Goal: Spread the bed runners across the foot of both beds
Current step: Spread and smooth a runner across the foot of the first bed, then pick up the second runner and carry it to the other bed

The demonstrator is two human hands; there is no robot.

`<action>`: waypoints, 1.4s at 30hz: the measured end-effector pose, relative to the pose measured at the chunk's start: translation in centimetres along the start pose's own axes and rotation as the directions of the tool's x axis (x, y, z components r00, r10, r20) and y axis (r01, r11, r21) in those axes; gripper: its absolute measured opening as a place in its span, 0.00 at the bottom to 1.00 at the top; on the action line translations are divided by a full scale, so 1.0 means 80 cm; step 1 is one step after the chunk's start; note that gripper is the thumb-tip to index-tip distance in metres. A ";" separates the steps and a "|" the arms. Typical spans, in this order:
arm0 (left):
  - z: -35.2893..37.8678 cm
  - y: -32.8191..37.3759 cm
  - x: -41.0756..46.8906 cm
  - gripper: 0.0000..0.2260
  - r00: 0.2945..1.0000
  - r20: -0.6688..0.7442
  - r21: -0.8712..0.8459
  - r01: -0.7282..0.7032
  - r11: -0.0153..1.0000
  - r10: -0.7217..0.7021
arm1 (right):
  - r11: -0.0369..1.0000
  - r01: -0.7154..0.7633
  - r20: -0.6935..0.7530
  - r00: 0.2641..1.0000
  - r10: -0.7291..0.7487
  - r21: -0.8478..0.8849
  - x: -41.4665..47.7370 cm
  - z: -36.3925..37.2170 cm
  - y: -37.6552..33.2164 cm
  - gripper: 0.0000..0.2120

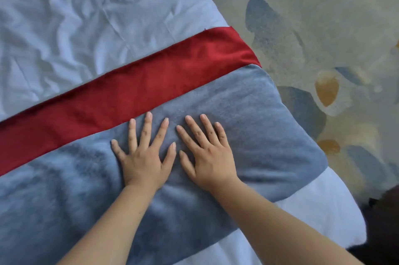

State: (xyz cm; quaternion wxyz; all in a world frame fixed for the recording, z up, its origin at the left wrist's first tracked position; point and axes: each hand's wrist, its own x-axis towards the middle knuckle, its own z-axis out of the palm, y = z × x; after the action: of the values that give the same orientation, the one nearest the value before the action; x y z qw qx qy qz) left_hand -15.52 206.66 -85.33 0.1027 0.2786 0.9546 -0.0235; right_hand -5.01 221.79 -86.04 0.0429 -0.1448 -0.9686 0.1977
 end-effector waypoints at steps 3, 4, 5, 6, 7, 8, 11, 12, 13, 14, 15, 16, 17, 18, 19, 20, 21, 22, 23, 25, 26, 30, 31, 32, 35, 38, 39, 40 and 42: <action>-0.003 0.007 0.006 0.31 0.997 0.068 0.018 0.042 0.999 -0.043 | 0.999 -0.015 0.057 0.998 0.018 -0.051 0.006 0.001 0.001 0.28; -0.007 0.008 0.009 0.32 0.992 0.115 0.029 0.053 0.998 -0.056 | 0.997 -0.025 0.095 0.995 0.032 -0.075 0.008 -0.002 -0.002 0.28; -0.015 0.007 0.012 0.32 0.982 0.179 0.035 0.051 0.998 -0.057 | 0.994 -0.044 0.144 0.988 0.057 -0.097 0.009 -0.007 -0.007 0.29; -0.027 0.006 0.016 0.32 0.966 0.254 0.028 0.045 0.999 -0.051 | 0.991 -0.065 0.207 0.974 0.089 -0.118 0.012 -0.016 -0.013 0.29; -0.045 0.002 0.021 0.32 0.942 0.333 0.015 0.040 0.999 -0.043 | 0.987 -0.082 0.279 0.953 0.118 -0.139 0.017 -0.027 -0.019 0.30; -0.069 -0.002 0.025 0.32 0.915 0.403 0.010 0.037 0.999 -0.038 | 0.984 -0.097 0.346 0.927 0.144 -0.152 0.026 -0.042 -0.028 0.31; -0.169 -0.017 0.033 0.30 0.912 0.408 0.025 0.036 0.999 -0.043 | 0.983 -0.151 0.388 0.904 0.180 -0.104 0.065 -0.116 -0.062 0.32; -0.211 -0.026 0.032 0.30 0.937 0.346 0.021 0.044 0.999 -0.049 | 0.986 -0.148 0.359 0.918 0.167 -0.080 0.084 -0.154 -0.079 0.32; -0.257 -0.036 0.031 0.31 0.960 0.275 0.019 0.047 0.999 -0.050 | 0.989 -0.131 0.334 0.931 0.145 -0.066 0.105 -0.196 -0.098 0.32; -0.307 -0.047 0.029 0.31 0.978 0.204 0.029 0.040 0.999 -0.045 | 0.992 -0.110 0.315 0.941 0.123 -0.059 0.126 -0.242 -0.118 0.32; -0.362 -0.058 0.029 0.32 0.990 0.136 0.046 0.033 0.998 -0.039 | 0.995 -0.086 0.293 0.951 0.098 -0.053 0.147 -0.291 -0.140 0.32; -0.419 -0.069 0.031 0.33 0.997 0.073 0.061 0.036 0.998 -0.040 | 0.997 -0.052 0.268 0.961 0.065 -0.056 0.168 -0.342 -0.162 0.32; -0.480 -0.079 0.035 0.32 0.999 0.018 0.067 0.046 0.997 -0.047 | 0.998 -0.011 0.239 0.971 0.027 -0.070 0.188 -0.394 -0.185 0.32; -0.543 -0.086 0.038 0.32 0.998 -0.030 0.067 0.056 0.996 -0.054 | 0.995 0.031 0.201 0.980 -0.011 -0.094 0.207 -0.447 -0.208 0.32; -0.607 -0.090 0.041 0.32 0.995 -0.076 0.057 0.064 0.996 -0.060 | 0.991 0.059 0.159 0.986 -0.040 -0.119 0.224 -0.501 -0.230 0.32; -0.670 -0.091 0.040 0.32 0.991 -0.121 0.041 0.067 0.997 -0.062 | 0.988 0.073 0.119 0.991 -0.057 -0.137 0.240 -0.556 -0.253 0.31; -0.730 -0.091 0.036 0.32 0.985 -0.163 0.024 0.064 0.998 -0.059 | 0.985 0.078 0.084 0.994 -0.066 -0.151 0.254 -0.611 -0.275 0.31; -0.785 -0.089 0.030 0.33 0.978 -0.203 0.009 0.059 0.998 -0.056 | 0.982 0.084 0.052 0.996 -0.076 -0.170 0.266 -0.664 -0.295 0.31; -0.834 -0.087 0.023 0.34 0.970 -0.237 -0.002 0.055 0.998 -0.054 | 0.977 0.094 0.023 0.996 -0.091 -0.193 0.275 -0.715 -0.313 0.31; -0.915 -0.079 0.005 0.33 0.955 -0.289 -0.013 0.061 0.998 -0.062 | 0.964 0.119 -0.032 0.991 -0.130 -0.236 0.282 -0.807 -0.345 0.31; -0.947 -0.074 -0.006 0.32 0.949 -0.310 -0.016 0.060 0.998 -0.062 | 0.959 0.127 -0.064 0.987 -0.147 -0.255 0.281 -0.847 -0.358 0.30; -1.031 -0.047 -0.044 0.31 0.899 -0.437 -0.080 -0.002 0.997 -0.033 | 0.936 0.124 -0.120 0.978 -0.172 -0.329 0.263 -0.959 -0.388 0.30; -1.042 -0.040 -0.052 0.31 0.884 -0.466 -0.087 -0.016 0.996 -0.026 | 0.935 0.110 -0.117 0.980 -0.158 -0.336 0.254 -0.976 -0.390 0.30; -1.052 -0.032 -0.057 0.29 0.875 -0.484 -0.079 -0.033 0.996 -0.009 | 0.938 0.090 -0.121 0.983 -0.137 -0.336 0.244 -0.991 -0.389 0.30; -1.076 0.000 -0.061 0.28 0.877 -0.478 -0.046 -0.089 0.995 0.057 | 0.942 0.015 -0.175 0.982 -0.078 -0.335 0.204 -1.030 -0.374 0.29; -1.095 0.060 -0.063 0.30 0.861 -0.477 -0.029 -0.217 0.976 0.177 | 0.929 -0.086 -0.254 0.967 -0.009 -0.359 0.144 -1.071 -0.340 0.29; -1.099 0.088 -0.067 0.30 0.848 -0.475 -0.027 -0.280 0.960 0.234 | 0.921 -0.134 -0.279 0.960 0.028 -0.367 0.117 -1.085 -0.324 0.29; -1.101 0.120 -0.074 0.31 0.834 -0.470 -0.027 -0.342 0.939 0.290 | 0.910 -0.188 -0.306 0.949 0.072 -0.370 0.089 -1.100 -0.306 0.29; -1.101 0.197 -0.097 0.31 0.800 -0.438 -0.009 -0.460 0.888 0.410 | 0.880 -0.326 -0.369 0.909 0.192 -0.346 0.019 -1.128 -0.269 0.29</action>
State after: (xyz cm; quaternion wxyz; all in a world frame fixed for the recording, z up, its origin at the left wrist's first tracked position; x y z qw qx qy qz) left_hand -16.78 224.89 2.59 -0.0885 0.4825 0.8636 0.1168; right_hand 0.52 236.74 5.35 0.1436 -0.3108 -0.9392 -0.0272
